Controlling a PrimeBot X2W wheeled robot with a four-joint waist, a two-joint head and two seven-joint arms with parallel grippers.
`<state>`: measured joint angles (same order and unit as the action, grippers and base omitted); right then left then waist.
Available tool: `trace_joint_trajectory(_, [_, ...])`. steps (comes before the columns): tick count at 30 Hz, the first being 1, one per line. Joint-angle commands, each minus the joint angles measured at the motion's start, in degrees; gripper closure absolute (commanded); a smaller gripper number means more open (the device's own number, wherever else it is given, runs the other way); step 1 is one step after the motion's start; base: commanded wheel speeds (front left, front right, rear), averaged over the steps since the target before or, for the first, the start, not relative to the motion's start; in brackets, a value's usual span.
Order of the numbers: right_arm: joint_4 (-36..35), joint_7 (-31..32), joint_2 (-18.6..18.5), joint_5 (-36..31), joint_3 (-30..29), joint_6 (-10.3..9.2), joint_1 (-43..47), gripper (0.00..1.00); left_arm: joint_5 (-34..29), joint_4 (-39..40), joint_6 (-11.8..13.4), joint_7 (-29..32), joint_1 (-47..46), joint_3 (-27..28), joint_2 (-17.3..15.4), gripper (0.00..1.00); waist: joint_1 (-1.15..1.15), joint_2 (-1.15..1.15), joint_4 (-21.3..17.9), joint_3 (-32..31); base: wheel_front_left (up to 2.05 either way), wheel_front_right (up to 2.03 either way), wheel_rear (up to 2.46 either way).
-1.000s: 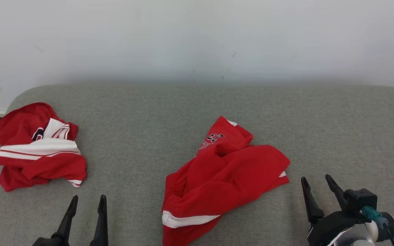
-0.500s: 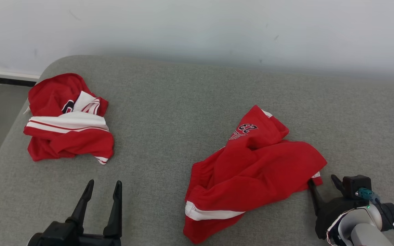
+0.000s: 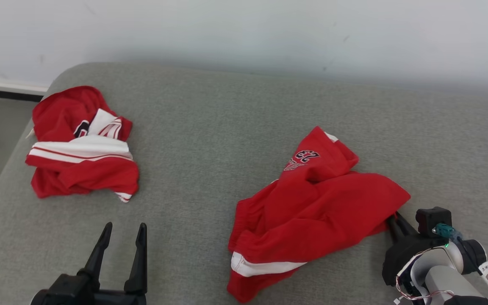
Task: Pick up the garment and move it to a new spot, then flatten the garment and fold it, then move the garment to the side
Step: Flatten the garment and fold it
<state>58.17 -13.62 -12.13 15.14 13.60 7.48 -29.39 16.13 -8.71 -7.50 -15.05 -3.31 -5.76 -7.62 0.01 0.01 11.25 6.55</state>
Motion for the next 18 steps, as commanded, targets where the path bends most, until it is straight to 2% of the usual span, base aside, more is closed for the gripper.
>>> trace_joint_trajectory(1, [-1.13, -0.81, -0.48, 0.98, 0.58, 0.03, 0.88, 1.0, -0.07, -0.21, 0.05, -0.19, 1.29, 0.13, -0.05, 0.0, -0.01, -0.01, -1.95, -1.15, 0.0, 0.0, 0.0])
trace_joint_trajectory(5, [-6.93, -1.54, -1.21, 1.88, 1.94, 0.03, 4.58, 1.0, -0.13, -0.24, 0.05, -0.19, 2.2, 0.51, 0.08, 0.0, -0.01, -0.01, -4.31, -2.49, 0.0, 0.0, 0.0])
trace_joint_trajectory(9, [-16.6, -1.6, -2.81, 3.03, 1.69, 0.03, 10.87, 1.0, -0.43, -0.1, 0.04, -0.19, 2.71, 0.67, 0.38, 0.0, -0.01, -0.01, -6.44, -3.3, 0.0, 0.0, 0.0])
trace_joint_trajectory(13, [-25.78, -1.17, -3.77, 3.74, -1.81, 0.03, 19.48, 1.0, -0.64, 0.11, 0.05, -0.19, 3.28, 0.42, 0.61, 0.0, -0.01, -0.01, -7.63, -3.38, 0.0, 0.0, 0.0])
trace_joint_trajectory(17, [-33.05, 2.0, -2.49, 3.89, -6.94, 0.03, 28.19, 1.0, -0.65, 0.26, 0.05, -0.19, 3.64, 0.67, 0.67, 0.0, -0.01, -0.01, -8.57, -3.45, 0.0, 0.0, 0.0])
trace_joint_trajectory(18, [-34.22, 3.14, -2.38, 3.25, -7.9, 0.03, 30.08, 0.91, -0.62, 0.24, 0.05, -0.19, 3.7, 0.7, 0.71, 0.0, -0.01, -0.01, -8.73, -3.49, 0.0, 0.0, 0.0])
